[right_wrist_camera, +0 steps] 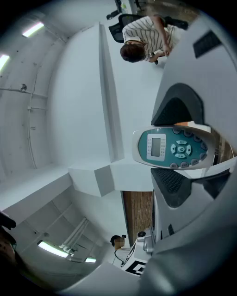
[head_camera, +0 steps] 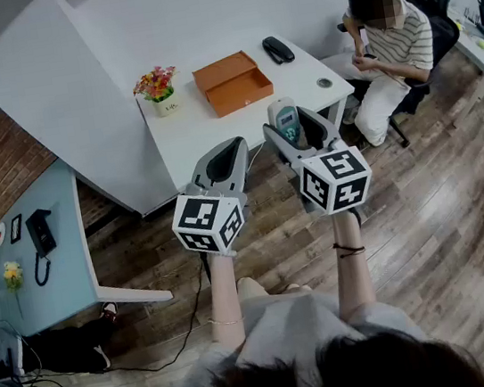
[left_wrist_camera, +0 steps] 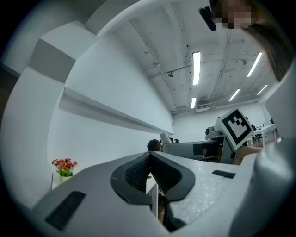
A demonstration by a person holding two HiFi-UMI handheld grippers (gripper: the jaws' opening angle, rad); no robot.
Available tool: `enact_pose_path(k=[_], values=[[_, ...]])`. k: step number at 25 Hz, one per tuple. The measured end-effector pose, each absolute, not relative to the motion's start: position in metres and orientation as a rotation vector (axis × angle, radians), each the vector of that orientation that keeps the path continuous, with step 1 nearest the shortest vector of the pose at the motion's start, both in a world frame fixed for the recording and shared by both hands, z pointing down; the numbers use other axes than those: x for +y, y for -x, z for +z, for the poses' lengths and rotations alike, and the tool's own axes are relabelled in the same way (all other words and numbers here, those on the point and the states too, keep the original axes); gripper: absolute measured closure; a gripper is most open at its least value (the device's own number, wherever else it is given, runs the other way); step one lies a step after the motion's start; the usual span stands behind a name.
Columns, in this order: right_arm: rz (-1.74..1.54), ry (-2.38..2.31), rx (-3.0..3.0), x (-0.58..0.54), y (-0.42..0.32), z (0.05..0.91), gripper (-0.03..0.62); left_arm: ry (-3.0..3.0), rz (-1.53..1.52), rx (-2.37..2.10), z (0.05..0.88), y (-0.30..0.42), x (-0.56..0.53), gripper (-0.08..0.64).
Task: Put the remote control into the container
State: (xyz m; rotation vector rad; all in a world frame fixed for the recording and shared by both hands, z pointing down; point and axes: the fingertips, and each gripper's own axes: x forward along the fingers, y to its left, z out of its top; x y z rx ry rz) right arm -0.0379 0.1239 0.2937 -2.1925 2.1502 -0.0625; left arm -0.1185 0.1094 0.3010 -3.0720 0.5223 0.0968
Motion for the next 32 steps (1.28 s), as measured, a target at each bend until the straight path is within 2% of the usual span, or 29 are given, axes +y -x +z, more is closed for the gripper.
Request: enact_pose_path(k=[25, 32], values=[[-0.173, 2.136, 2.249, 0.096, 0.043, 0.328, 0.307, 3.109, -0.051, 0.631, 0.344, 0.136, 0.093, 0.557], [-0.154, 2.162, 2.324, 0.068, 0.023, 0.335, 0.307, 3.143, -0.022, 0.655, 0.351, 0.107, 0.053, 0.557]])
